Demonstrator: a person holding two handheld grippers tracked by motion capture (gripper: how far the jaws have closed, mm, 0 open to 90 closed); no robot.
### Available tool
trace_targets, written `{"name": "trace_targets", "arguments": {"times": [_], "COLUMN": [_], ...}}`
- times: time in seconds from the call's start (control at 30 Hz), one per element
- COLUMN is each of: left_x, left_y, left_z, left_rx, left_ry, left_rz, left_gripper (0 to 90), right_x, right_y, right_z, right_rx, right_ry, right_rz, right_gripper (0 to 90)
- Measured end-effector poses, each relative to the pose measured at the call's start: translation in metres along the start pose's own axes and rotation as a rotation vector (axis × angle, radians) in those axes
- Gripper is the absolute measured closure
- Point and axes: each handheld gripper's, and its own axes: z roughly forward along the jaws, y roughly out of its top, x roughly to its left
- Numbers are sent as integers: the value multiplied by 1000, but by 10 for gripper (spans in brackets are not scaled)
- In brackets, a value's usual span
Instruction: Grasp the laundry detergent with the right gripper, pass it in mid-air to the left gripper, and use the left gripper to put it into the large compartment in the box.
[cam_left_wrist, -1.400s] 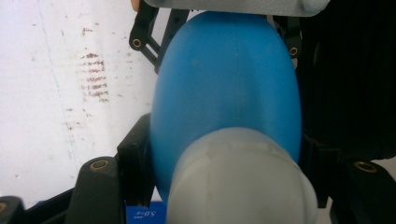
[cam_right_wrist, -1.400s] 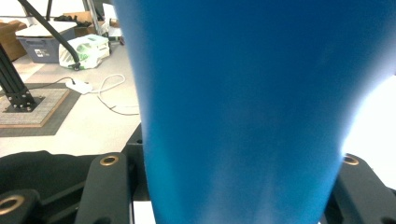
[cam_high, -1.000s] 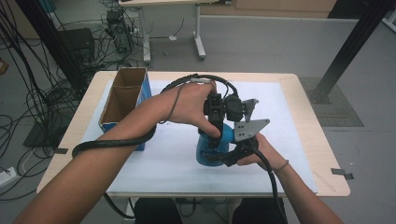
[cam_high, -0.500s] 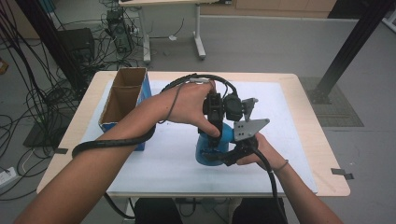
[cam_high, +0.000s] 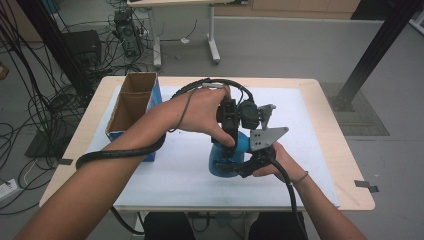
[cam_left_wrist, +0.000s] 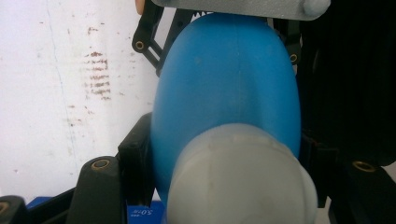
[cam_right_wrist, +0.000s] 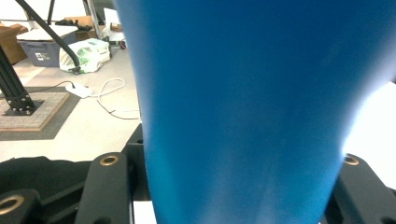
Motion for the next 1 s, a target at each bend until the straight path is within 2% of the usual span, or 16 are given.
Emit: {"name": "trace_targets", "arguments": {"times": [1.0], "left_x": [-2], "left_y": [-4], "left_z": [-2], "left_rx": [-6], "left_ry": [6], "left_rz": [-2], "left_gripper": [374], "right_x": [0], "right_y": [1], "right_z": [2], "right_rx": [-3], "right_ry": [4], "right_rz": [-4], "right_gripper": [425]}}
